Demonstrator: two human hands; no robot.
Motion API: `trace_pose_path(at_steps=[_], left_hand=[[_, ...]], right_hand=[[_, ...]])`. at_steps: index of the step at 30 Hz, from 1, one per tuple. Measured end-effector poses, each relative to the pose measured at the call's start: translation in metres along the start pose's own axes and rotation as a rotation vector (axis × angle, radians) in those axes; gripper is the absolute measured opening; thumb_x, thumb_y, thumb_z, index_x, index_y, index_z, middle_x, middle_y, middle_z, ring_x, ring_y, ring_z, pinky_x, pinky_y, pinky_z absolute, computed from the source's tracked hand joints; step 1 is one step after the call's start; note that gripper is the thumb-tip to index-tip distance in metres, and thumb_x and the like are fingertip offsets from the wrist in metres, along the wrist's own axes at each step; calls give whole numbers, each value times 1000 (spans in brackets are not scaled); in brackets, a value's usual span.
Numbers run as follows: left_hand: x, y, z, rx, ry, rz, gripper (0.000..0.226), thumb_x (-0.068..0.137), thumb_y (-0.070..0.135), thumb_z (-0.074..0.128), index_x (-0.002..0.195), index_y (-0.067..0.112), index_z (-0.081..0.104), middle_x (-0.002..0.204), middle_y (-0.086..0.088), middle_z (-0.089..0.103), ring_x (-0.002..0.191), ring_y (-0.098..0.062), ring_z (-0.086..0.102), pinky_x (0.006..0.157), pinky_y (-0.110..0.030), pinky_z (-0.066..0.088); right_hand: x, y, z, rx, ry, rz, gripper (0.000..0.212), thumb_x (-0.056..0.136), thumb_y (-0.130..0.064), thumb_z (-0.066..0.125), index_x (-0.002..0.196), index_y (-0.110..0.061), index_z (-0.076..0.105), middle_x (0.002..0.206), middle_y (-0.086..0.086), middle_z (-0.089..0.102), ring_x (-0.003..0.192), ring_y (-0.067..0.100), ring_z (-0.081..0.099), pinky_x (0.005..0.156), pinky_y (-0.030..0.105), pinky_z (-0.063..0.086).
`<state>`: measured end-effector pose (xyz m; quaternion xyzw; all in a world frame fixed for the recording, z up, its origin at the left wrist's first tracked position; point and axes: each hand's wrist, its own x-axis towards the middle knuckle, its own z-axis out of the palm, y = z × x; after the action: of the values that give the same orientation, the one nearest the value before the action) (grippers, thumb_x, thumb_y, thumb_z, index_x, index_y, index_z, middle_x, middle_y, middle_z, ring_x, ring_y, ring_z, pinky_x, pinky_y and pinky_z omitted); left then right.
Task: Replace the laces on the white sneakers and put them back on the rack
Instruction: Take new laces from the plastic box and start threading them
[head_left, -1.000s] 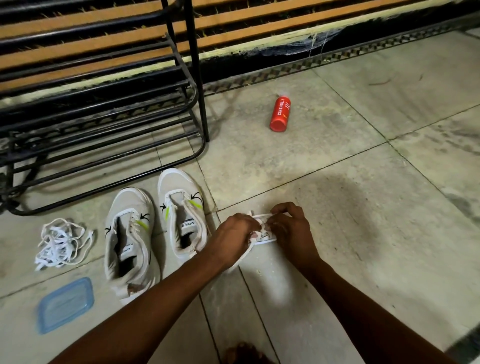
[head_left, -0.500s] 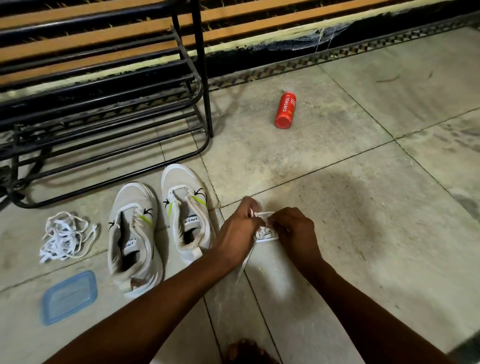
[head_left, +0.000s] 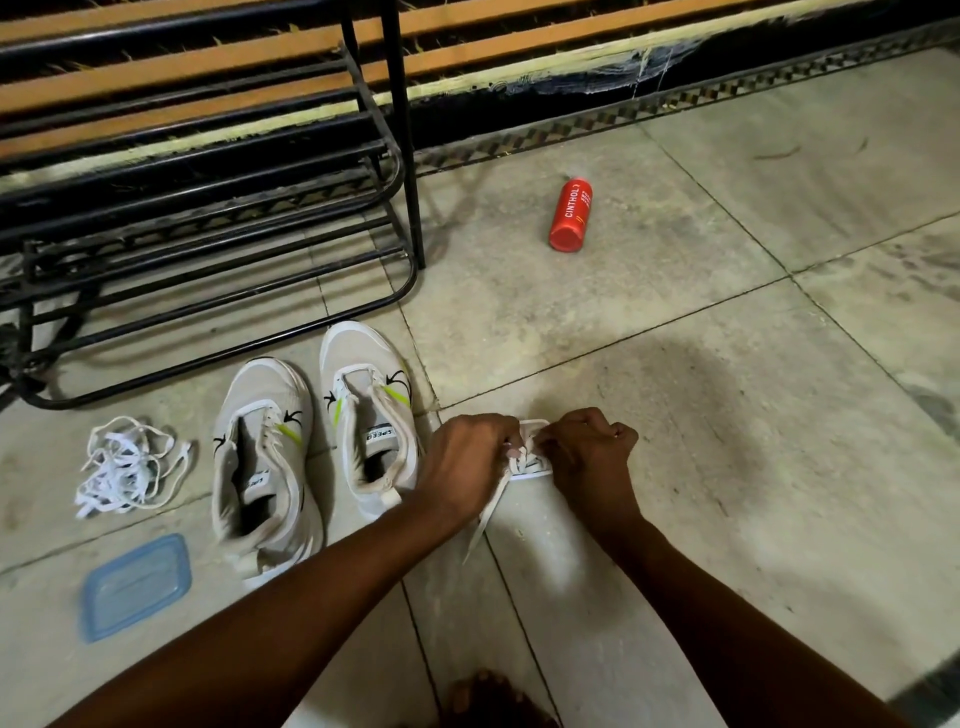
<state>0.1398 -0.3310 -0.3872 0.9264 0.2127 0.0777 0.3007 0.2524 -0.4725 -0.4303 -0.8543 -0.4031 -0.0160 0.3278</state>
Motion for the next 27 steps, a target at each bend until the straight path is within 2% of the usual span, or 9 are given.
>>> trace_pose_path(at_steps=[4,7,9,13,16,20,22,25,27], left_hand=[[4,2,4,48,38,-14,32,70,0,67,84,26,78,80,15,45,78,-9,53,66,-28,49],[2,-1,8,-43,-4,19,29,67,1,56,80,21,71,78,7,59,87,-14,53,71,-40,51],[2,4,9,-290,-2,-144,25,68,5,55,83,24,61,80,-10,64,78,-27,57,73,-54,48],[-2,-2,13,-243,-14,-123,20,76,6,58,88,22,60,90,-4,66,82,-29,63,82,-60,50],[-1,-11,11,24,-81,101,37,77,8,48,99,19,75,107,0,70,99,-23,70,84,-40,58],[-6,-1,2,37,-108,113,38,75,5,48,97,17,76,97,-3,73,94,-22,67,79,-37,54],[-6,-2,3,31,-72,87,34,74,-1,52,94,16,72,94,-3,70,90,-23,66,77,-38,52],[-4,-8,9,-20,35,46,32,74,-9,59,95,14,67,107,0,56,88,-16,62,76,-34,54],[-3,-9,12,-67,104,8,37,81,-8,61,110,15,66,119,2,44,95,-13,62,79,-31,57]], right_hand=[[1,-3,-2,-11,-22,74,7,78,-19,65,77,-26,65,80,-11,65,94,14,51,80,42,25],[0,-1,-1,-6,-50,68,11,78,-17,72,78,-25,66,78,-11,66,91,18,56,79,40,24],[0,1,1,-55,-59,39,15,76,-14,77,78,-25,68,73,-11,67,85,19,58,77,39,23],[4,2,6,-100,-65,5,21,71,-9,81,75,-26,69,66,-10,66,78,19,60,72,34,17],[6,2,9,-92,-54,1,20,72,-9,77,76,-26,68,67,-10,66,80,18,59,74,35,19],[5,-1,12,-74,-10,34,16,77,-17,77,84,-25,65,77,-11,64,87,21,57,79,42,28],[3,1,15,-61,-5,9,19,80,-22,72,98,-26,69,88,-11,63,92,21,54,76,38,24],[5,2,17,-66,-28,-28,30,80,-20,74,109,-26,74,94,-9,60,94,23,54,74,37,23],[6,0,15,-73,-43,-53,32,77,-13,79,105,-28,76,94,-10,61,92,24,56,75,40,28]])
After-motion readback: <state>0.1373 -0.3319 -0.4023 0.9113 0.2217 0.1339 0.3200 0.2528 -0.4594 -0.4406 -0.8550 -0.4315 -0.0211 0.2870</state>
